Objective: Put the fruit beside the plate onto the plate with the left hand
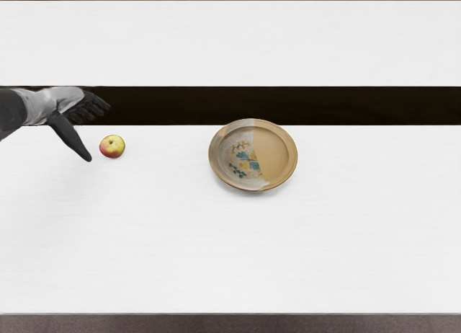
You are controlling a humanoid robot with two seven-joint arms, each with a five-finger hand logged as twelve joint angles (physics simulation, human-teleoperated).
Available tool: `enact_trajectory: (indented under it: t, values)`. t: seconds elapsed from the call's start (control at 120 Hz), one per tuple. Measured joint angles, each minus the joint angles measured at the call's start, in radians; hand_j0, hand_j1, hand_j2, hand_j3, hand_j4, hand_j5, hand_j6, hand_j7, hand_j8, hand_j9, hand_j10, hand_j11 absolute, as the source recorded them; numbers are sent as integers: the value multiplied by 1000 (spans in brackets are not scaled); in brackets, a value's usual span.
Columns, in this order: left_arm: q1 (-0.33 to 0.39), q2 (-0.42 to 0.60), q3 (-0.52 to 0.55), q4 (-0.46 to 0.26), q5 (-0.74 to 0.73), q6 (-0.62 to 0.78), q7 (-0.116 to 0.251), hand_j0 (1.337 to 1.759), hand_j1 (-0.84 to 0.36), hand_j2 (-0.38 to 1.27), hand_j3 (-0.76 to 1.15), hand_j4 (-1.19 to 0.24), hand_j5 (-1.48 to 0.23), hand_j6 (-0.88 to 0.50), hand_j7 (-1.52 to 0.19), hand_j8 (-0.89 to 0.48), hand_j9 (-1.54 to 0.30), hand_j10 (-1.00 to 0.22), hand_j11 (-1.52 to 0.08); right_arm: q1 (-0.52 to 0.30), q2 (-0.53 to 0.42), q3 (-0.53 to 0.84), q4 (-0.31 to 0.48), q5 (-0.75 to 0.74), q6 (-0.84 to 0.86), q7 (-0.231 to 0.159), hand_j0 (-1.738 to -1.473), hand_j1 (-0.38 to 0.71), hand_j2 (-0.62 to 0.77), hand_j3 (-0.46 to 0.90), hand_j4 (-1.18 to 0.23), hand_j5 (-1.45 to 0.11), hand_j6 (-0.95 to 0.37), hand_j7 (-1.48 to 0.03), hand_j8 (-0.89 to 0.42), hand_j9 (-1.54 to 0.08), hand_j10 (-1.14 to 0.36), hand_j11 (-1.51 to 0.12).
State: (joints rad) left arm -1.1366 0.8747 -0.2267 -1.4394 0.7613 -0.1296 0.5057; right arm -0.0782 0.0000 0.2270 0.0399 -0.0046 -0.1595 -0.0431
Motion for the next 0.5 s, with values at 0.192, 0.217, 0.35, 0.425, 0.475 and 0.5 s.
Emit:
enact_trajectory:
  t: [0.192,0.217,0.35,0.425,0.475,0.5]
  values:
    - [-27,-78,101,32,27,130,48,1658,58,52,0,-250,-319,-251,-319,-251,-318,-249,-318,0,0,0,0,0,0,0,-1658,-310,-6,0,-34,-43,-34,-43,-34,-43,-33,-43]
    - [-28,-87,108,34,30,144,60,1658,58,52,0,-249,-319,-251,-319,-250,-318,-249,-318,0,0,0,0,0,0,0,-1658,-310,-6,0,-34,-43,-34,-43,-34,-43,-33,-43]
    - [-28,-150,128,42,38,207,93,1658,57,52,0,-250,-320,-251,-320,-251,-319,-250,-319,0,0,0,0,0,0,0,-1658,-310,-6,0,-34,-43,-34,-43,-34,-43,-33,-43]
    - [-35,-167,134,50,39,237,99,1658,57,52,0,-250,-320,-251,-320,-251,-320,-250,-320,0,0,0,0,0,0,0,-1658,-310,-6,0,-34,-43,-34,-43,-34,-43,-33,-43]
    - [-43,-195,145,66,40,249,101,1658,56,52,0,-250,-321,-251,-320,-251,-320,-250,-320,0,0,0,0,0,0,0,-1658,-310,-6,0,-34,-43,-34,-43,-34,-43,-33,-43]
    - [-46,-206,151,75,40,253,102,1658,56,52,0,-250,-321,-252,-320,-251,-320,-250,-320,0,0,0,0,0,0,0,-1658,-310,-6,0,-34,-43,-34,-43,-34,-43,-33,-43]
